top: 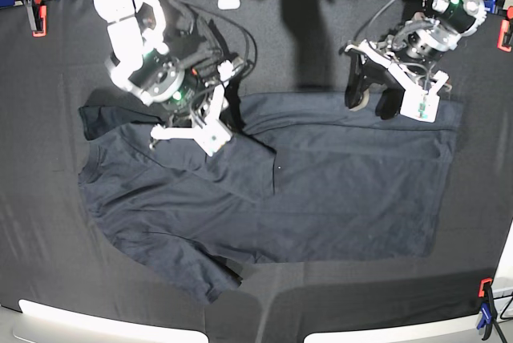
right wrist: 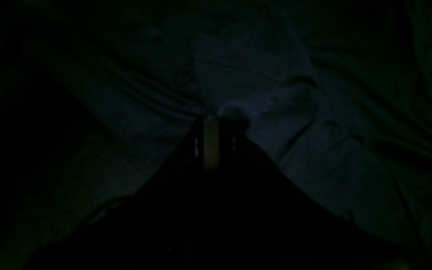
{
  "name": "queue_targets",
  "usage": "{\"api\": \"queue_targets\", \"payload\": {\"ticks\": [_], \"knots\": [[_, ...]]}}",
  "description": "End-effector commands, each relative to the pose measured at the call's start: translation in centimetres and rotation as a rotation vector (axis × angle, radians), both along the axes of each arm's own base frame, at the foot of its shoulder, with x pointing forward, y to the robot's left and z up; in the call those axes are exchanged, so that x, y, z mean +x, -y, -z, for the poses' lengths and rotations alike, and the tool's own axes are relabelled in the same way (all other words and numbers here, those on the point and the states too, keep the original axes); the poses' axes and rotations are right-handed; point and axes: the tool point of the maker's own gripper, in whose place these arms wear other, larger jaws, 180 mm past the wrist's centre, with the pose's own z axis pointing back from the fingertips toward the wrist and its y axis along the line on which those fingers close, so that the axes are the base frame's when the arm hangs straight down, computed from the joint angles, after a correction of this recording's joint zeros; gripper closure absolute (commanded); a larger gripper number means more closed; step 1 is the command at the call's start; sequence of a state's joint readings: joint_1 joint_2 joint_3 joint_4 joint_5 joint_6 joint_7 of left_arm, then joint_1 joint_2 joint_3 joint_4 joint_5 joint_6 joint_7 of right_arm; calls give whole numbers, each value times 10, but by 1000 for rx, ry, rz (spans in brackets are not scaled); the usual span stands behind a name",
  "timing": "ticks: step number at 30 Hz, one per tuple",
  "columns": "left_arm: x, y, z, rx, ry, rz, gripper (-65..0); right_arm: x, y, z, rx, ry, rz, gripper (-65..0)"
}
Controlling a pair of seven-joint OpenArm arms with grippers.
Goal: Layout the t-shirt on the table in an organized manner, then fold the t-shirt properly
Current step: 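Release the sleeve and raise the right gripper toward the collar edge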
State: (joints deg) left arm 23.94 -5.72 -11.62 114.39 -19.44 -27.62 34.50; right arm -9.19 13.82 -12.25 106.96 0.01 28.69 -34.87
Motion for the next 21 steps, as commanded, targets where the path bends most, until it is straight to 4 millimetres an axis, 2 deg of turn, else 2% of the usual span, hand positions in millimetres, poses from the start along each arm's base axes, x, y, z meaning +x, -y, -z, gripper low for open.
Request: {"api": "queue_targets", "payload": {"ticks": [1,3,5,9,13,15,19,21], "knots": [[4,1,-13,-19,49,1,-320,8,-3,-15,24,50,-5,-74],[4,1,-13,-19,49,1,-320,7,-5,-16,45,41,-7,-178],[4,1,-13,-19,49,1,-320,4,-10,-17,84,25,-12,-246],[4,1,-13,-19,48,1,-320,3,-14,-19,121,14,-16,-253],[4,1,-13,-19,49,1,-320,-3,-8,-14,63,-34,-9,-252],[4,1,-13,-19,49,1,-320,-5,-5,-17,31,-41,-6,-248],[4,1,-13,-19,49,1,-320,0,14,-21,15,-48,53,-222],[4,1,-13,-19,49,1,-320,1,31,-18,6,-70,104,-222]]}}
